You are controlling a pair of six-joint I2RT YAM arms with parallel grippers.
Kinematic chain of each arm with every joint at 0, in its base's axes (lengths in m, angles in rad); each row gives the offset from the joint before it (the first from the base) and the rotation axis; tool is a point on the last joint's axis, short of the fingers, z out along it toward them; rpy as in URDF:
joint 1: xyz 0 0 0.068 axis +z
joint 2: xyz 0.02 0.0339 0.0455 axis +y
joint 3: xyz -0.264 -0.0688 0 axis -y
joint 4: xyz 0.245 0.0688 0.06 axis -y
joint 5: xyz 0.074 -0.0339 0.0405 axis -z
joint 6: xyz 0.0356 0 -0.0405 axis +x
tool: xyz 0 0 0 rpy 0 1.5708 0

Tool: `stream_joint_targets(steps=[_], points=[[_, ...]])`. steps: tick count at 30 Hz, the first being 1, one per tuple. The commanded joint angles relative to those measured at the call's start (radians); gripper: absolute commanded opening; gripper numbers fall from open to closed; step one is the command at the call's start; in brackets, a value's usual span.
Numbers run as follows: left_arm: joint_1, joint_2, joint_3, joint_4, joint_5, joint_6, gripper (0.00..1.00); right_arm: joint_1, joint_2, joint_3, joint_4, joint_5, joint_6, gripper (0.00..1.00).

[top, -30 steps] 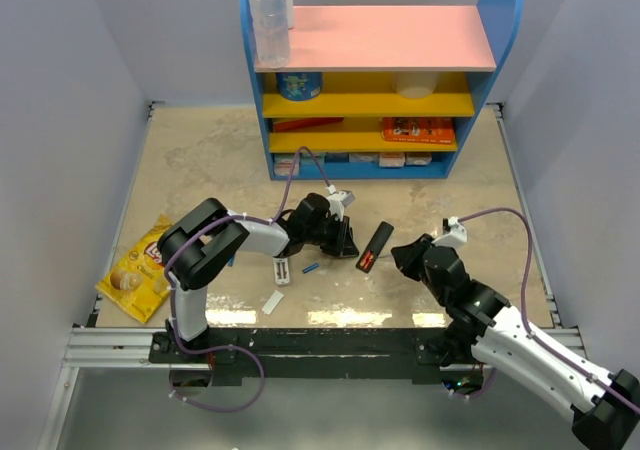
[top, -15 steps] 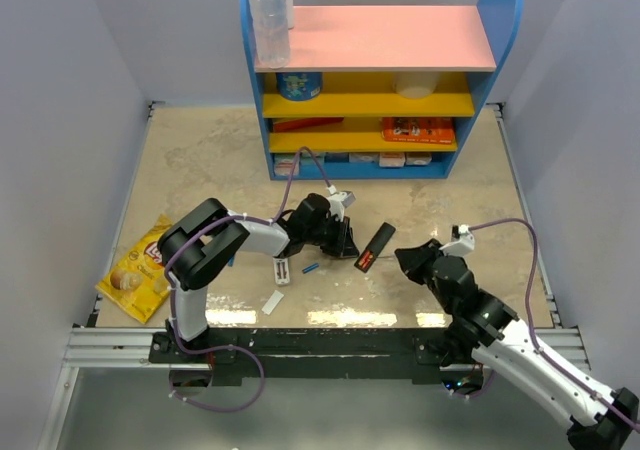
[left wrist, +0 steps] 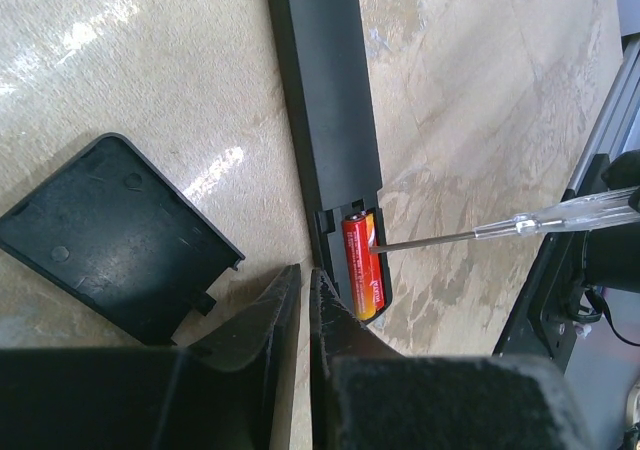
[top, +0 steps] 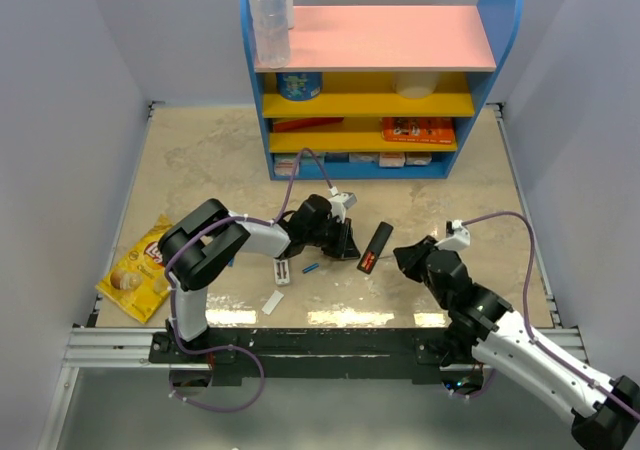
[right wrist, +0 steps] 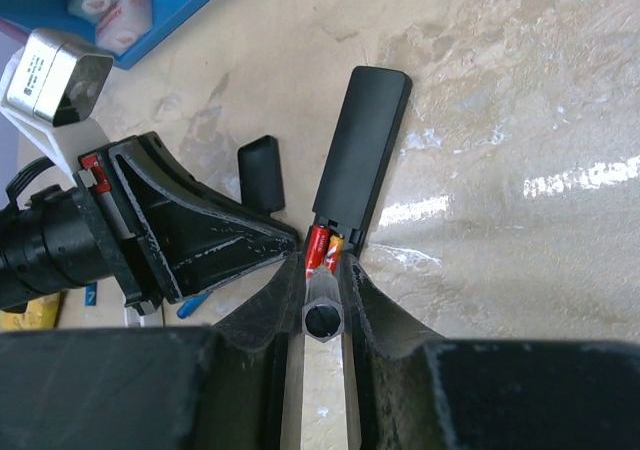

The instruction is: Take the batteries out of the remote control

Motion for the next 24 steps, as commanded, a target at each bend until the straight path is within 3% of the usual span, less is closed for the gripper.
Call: stream_joint_targets(steps=[1, 11, 24], points=[[-0.004, 0.006, 0.010, 0.023, 0.003, 0.009, 0.13, 0.004, 0.035, 0.047, 0.029, 0.028, -0.036, 0.00], [-0.011, 0.023, 0.001, 0.050, 0.012, -0.006, 0.13, 0.006, -0.053, -0.054, 0.242, -0.002, -0.085, 0.00], [-0.012, -0.039, -0.011, 0.021, -0.032, -0.003, 0.13, 0.006, 0.013, 0.034, 0.172, 0.038, -0.117, 0.00]])
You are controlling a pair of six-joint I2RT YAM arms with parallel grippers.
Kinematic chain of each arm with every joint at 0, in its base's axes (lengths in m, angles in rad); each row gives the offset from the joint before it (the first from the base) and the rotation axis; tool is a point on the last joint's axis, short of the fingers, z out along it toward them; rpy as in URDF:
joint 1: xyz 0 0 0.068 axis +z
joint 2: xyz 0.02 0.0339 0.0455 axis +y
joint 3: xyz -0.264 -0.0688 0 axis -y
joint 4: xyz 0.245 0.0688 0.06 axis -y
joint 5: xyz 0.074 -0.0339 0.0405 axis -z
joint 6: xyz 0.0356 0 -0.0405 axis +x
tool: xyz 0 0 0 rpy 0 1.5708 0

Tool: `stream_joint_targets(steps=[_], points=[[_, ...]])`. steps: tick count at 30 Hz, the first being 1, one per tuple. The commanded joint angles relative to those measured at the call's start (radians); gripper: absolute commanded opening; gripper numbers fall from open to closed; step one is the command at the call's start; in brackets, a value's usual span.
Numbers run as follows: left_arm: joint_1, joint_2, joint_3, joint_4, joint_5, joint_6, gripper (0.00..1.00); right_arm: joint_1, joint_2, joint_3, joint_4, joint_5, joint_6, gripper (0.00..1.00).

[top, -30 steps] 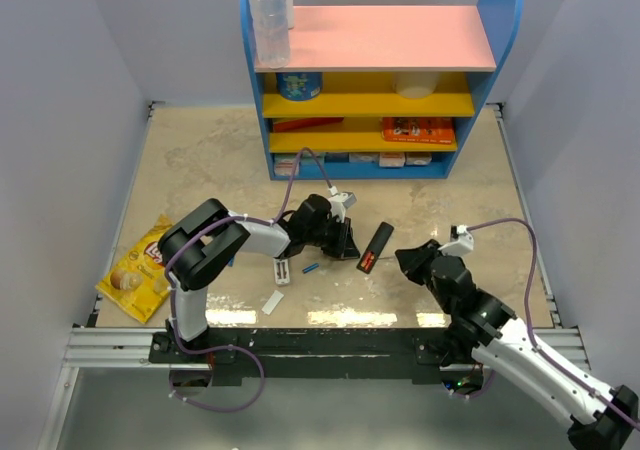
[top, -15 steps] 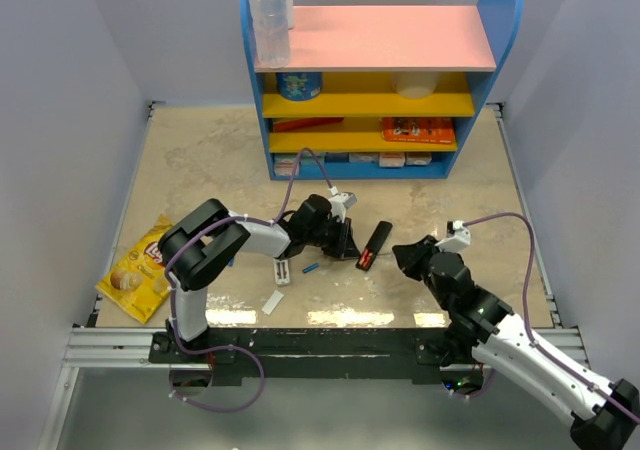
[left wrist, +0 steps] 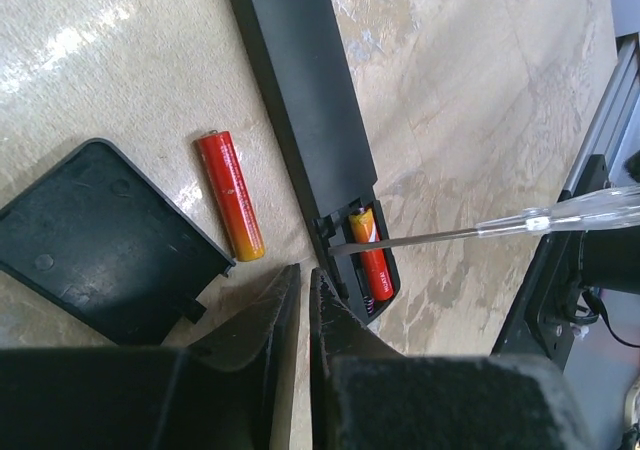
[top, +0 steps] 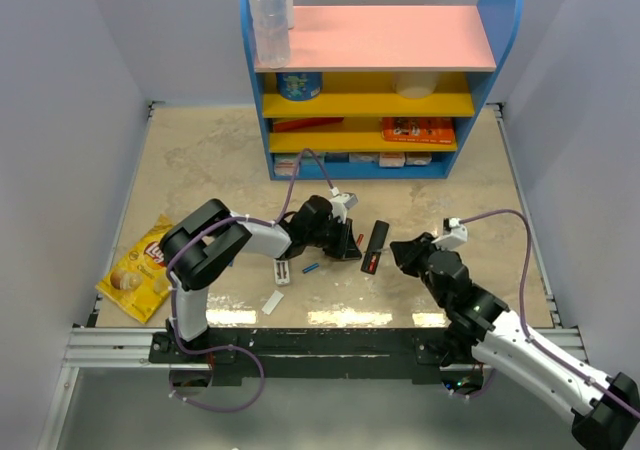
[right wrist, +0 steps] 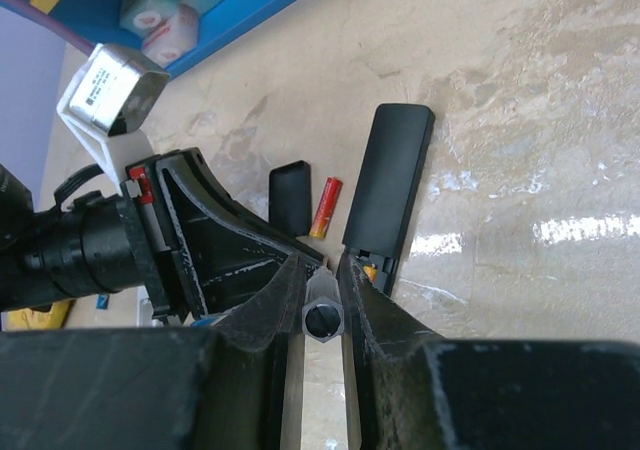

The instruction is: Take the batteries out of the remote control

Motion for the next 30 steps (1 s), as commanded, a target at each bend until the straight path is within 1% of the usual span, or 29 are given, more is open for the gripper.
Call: stream_joint_targets(steps=[1, 5, 6, 9, 13, 14, 15, 17, 24, 30], points=[[-0.008, -0.056, -0.009, -0.008, -0.042, 0.006, 0.13, 0.006, -0.002, 0.112, -0.038, 0.056, -0.019, 0.00], [-0.006, -0.093, -0.002, -0.028, -0.060, 0.007, 0.15, 0.006, 0.025, 0.212, -0.169, 0.102, -0.021, 0.00], [-0.006, -0.108, 0.000, -0.037, -0.065, 0.006, 0.16, 0.006, 0.037, 0.236, -0.231, 0.110, -0.027, 0.00], [-0.008, -0.133, 0.009, -0.050, -0.071, 0.003, 0.21, 0.006, 0.093, 0.317, -0.328, 0.118, -0.068, 0.00], [-0.008, -0.151, 0.023, -0.064, -0.071, -0.001, 0.30, 0.006, 0.185, 0.396, -0.399, 0.079, -0.114, 0.00], [-0.006, -0.156, 0.024, -0.068, -0.072, 0.001, 0.31, 0.004, 0.208, 0.403, -0.405, 0.062, -0.117, 0.00], [-0.006, -0.165, 0.026, -0.071, -0.072, -0.001, 0.38, 0.004, 0.220, 0.410, -0.413, 0.053, -0.130, 0.00], [-0.008, -0.177, 0.028, -0.073, -0.082, -0.005, 0.41, 0.004, 0.243, 0.420, -0.420, 0.018, -0.139, 0.00], [-0.013, -0.158, 0.035, -0.079, -0.069, -0.008, 0.40, 0.004, 0.294, 0.396, -0.339, -0.047, -0.182, 0.00], [-0.017, -0.139, 0.038, -0.077, -0.068, -0.007, 0.39, 0.004, 0.298, 0.365, -0.309, -0.048, -0.194, 0.00]])
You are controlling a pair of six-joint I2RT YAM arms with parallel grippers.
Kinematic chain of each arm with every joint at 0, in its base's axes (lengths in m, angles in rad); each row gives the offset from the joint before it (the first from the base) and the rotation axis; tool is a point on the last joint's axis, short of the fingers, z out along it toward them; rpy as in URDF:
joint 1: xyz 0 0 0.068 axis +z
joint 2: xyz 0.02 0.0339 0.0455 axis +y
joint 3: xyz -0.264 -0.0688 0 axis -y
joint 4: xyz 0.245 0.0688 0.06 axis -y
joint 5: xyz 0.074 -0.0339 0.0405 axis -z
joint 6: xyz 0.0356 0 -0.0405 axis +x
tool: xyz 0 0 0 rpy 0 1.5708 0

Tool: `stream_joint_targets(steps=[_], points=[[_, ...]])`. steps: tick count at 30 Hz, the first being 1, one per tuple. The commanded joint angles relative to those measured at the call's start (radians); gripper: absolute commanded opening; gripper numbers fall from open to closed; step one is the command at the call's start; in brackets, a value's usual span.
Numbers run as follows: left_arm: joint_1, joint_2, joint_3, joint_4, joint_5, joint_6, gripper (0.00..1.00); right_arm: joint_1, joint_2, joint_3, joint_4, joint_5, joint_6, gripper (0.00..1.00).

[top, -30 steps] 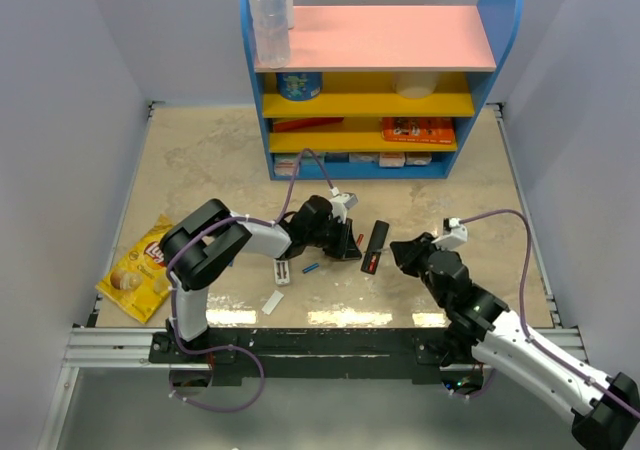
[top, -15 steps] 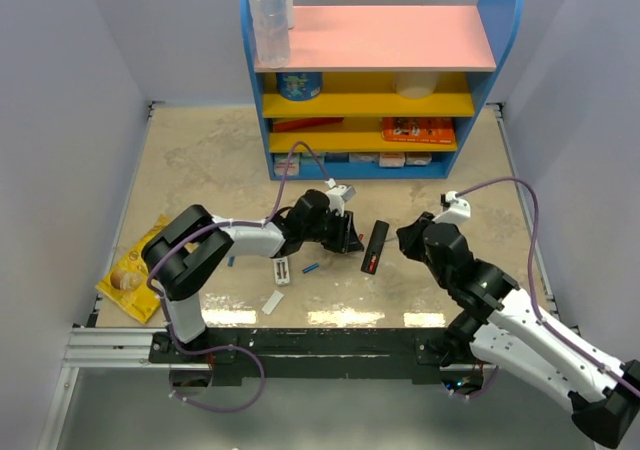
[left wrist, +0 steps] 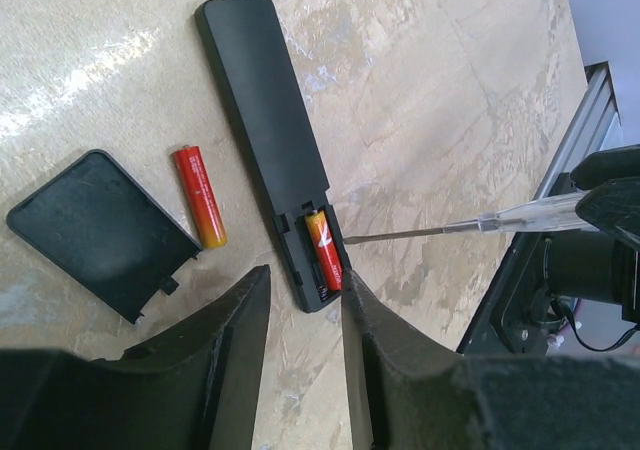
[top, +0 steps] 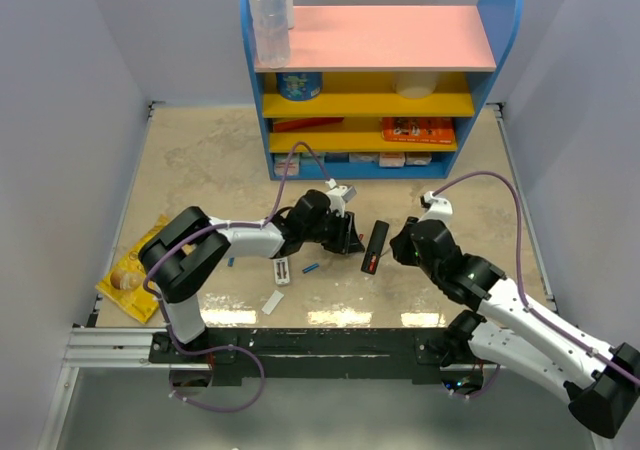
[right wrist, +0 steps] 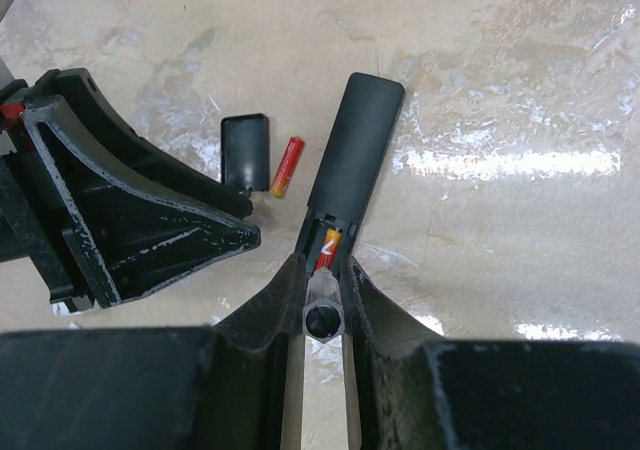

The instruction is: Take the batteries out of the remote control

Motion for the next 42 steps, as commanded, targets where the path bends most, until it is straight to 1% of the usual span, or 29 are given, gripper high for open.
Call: stream_joint_targets(steps=[1, 12, 24, 30, 35, 42], points=[[-0.010, 0.001, 0.038, 0.021, 0.002, -0.004, 0.39, 0.004, 0.011, -0.008, 0.055, -0.019, -0.030, 0.00], [-0.011, 0.013, 0.041, 0.023, 0.008, -0.001, 0.38, 0.004, 0.054, -0.018, 0.080, -0.036, -0.041, 0.00], [-0.011, 0.015, 0.031, 0.040, 0.013, -0.005, 0.38, 0.006, 0.061, 0.058, 0.031, -0.045, -0.064, 0.00], [-0.011, 0.012, 0.031, 0.040, 0.013, -0.004, 0.38, 0.006, 0.060, 0.075, 0.015, -0.032, -0.080, 0.00], [-0.011, 0.009, 0.031, 0.037, 0.011, -0.002, 0.38, 0.006, 0.063, 0.058, 0.004, 0.004, -0.093, 0.00], [-0.011, 0.007, 0.031, 0.038, 0.014, -0.005, 0.38, 0.004, 0.080, 0.058, 0.007, 0.004, -0.103, 0.00]])
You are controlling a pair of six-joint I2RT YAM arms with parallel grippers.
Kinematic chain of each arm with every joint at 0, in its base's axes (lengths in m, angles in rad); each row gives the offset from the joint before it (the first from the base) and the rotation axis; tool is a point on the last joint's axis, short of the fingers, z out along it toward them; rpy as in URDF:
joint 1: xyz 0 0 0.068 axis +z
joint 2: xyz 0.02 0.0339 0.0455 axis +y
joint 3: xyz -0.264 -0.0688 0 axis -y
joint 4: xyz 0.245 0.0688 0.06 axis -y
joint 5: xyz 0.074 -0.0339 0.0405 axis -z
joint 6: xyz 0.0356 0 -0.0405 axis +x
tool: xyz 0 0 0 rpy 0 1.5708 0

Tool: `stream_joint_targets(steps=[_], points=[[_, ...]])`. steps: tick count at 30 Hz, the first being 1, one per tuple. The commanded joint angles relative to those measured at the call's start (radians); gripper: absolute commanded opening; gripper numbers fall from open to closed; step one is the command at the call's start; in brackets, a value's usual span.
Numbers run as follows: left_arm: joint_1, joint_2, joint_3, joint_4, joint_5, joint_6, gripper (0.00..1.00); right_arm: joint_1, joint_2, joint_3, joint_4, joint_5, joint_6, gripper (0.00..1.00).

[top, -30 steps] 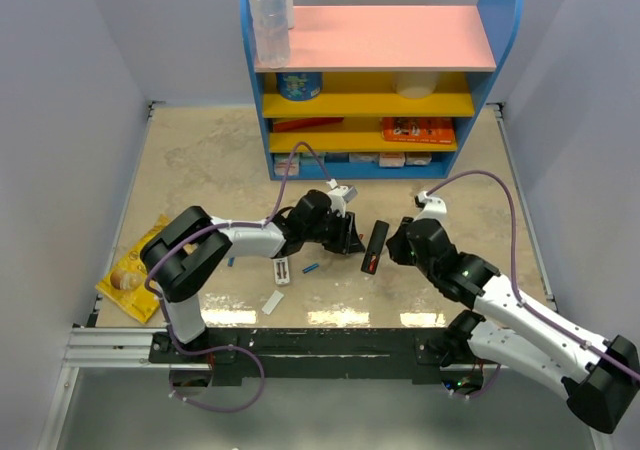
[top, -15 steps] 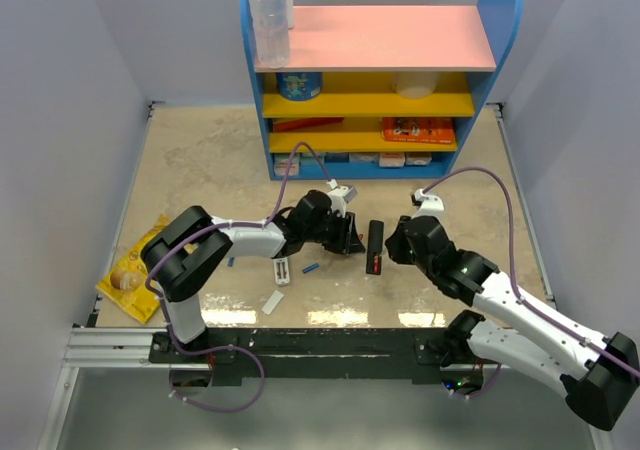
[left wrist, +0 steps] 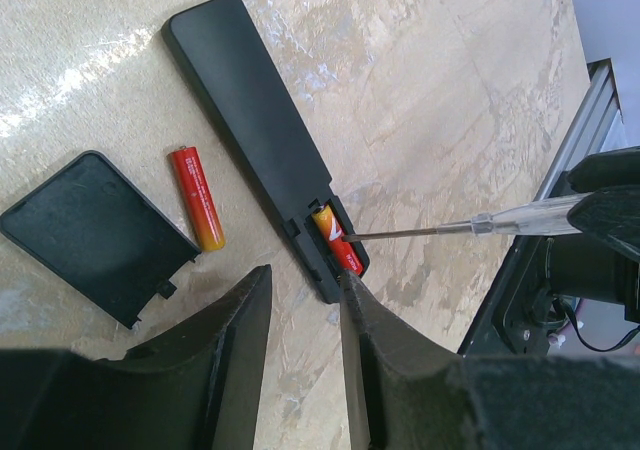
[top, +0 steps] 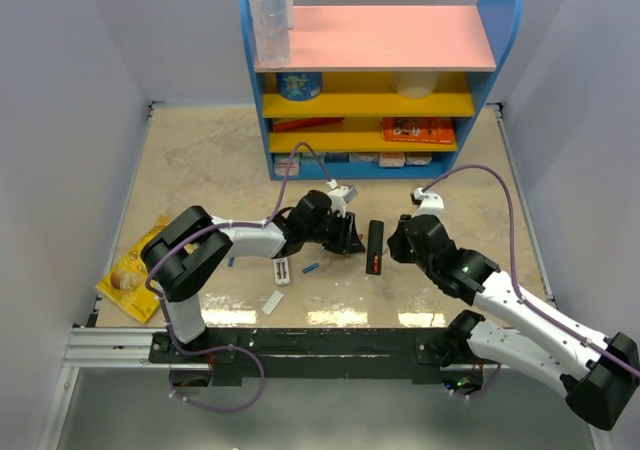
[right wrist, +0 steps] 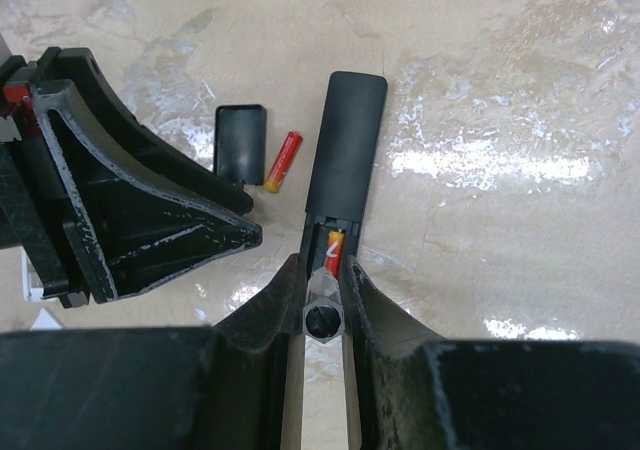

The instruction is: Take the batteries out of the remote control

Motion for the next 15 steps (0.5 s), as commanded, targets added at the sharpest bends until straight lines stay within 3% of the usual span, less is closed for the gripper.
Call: stream_joint_targets(steps=[1, 15], points=[[-0.007, -0.008, 0.020, 0.039, 0.008, -0.006, 0.38, 0.003, 0.018, 0.024, -0.001, 0.022, -0.027, 0.00], [-0.005, -0.015, 0.013, 0.045, 0.011, -0.004, 0.38, 0.003, 0.018, 0.052, -0.011, 0.032, -0.047, 0.00]])
